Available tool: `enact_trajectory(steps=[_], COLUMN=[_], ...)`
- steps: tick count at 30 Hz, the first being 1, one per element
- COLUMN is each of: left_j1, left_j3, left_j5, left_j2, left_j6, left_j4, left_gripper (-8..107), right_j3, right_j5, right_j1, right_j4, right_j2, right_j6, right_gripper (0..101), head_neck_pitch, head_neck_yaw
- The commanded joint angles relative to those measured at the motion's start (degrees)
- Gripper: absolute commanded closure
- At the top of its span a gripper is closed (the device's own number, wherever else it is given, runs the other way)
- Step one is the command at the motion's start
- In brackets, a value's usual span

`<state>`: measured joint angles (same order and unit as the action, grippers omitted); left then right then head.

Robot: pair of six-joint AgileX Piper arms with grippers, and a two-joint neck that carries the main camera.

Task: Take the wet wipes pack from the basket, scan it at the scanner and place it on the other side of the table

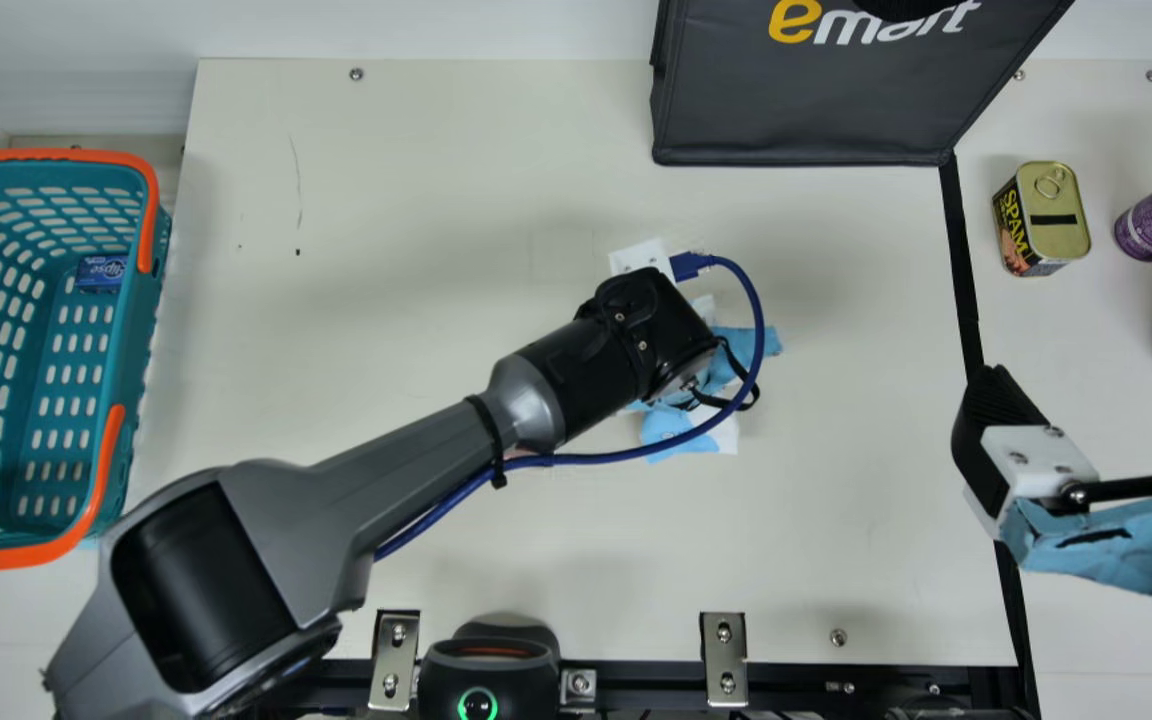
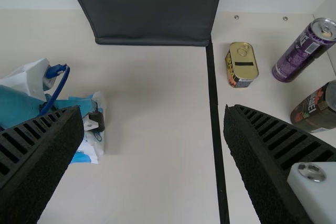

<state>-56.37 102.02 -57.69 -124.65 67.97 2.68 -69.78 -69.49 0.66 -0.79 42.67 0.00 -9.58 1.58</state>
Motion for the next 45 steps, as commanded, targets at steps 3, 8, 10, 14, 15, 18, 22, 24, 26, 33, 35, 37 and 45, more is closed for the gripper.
enact_trajectory(steps=[3,8,10,14,15,18,22,24,26,33,35,37,45], left_j1=[1.0,2.35,2.77,3.81,4.16,5.64,8.66,10.5,12.51,20.25,22.72,25.16,35.44], left_j3=[-0.35,-2.08,-2.85,-4.42,-4.94,-6.94,-10.47,-12.31,-14.23,-21.14,-23.24,-25.3,-32.07], left_j5=[1.68,3.52,3.97,4.96,5.3,6.5,8.42,8.97,9.33,8.97,8.27,7.34,2.8], left_j2=[0.01,0.87,1.37,2.91,3.46,5.61,9.41,11.52,13.79,22.44,25.16,28.04,40.19], left_j6=[-1.48,-3.53,-4.49,-6.96,-7.8,-10.77,-17.25,-21.11,-25.35,-39.23,-42.94,-46.35,-55.64], left_j4=[3.78,7.04,7.88,10.04,10.77,13.07,17.13,18.99,20.77,25.23,26.08,26.48,23.74], left_gripper=[50,34,27,14,10,9,9,9,9,9,9,9,9], right_j3=[0.0,0.0,0.0,0.0,0.0,0.0,0.0,0.0,0.0,0.0,0.0,0.0,0.0], right_j5=[0.0,0.0,0.0,0.0,0.0,0.0,0.0,0.0,0.0,0.0,0.0,0.0,0.0], right_j1=[0.0,0.0,0.0,0.0,0.0,0.0,0.0,0.0,0.0,0.0,0.0,0.0,0.0], right_j4=[0.0,0.0,0.0,0.0,0.0,0.0,0.0,0.0,0.0,0.0,0.0,0.0,0.0], right_j2=[0.0,0.0,0.0,0.0,0.0,0.0,0.0,0.0,0.0,0.0,0.0,0.0,0.0], right_j6=[0.0,0.0,0.0,0.0,0.0,0.0,0.0,0.0,0.0,0.0,0.0,0.0,0.0], right_gripper=[6,6,6,6,6,6,6,6,6,6,6,6,6], head_neck_pitch=[1.66,1.66,1.66,1.66,1.66,1.66,1.66,1.66,1.66,1.66,1.66,1.66,1.66], head_neck_yaw=[0.0,0.0,0.0,0.0,0.0,0.0,0.0,0.0,0.0,0.0,0.0,0.0,0.0])
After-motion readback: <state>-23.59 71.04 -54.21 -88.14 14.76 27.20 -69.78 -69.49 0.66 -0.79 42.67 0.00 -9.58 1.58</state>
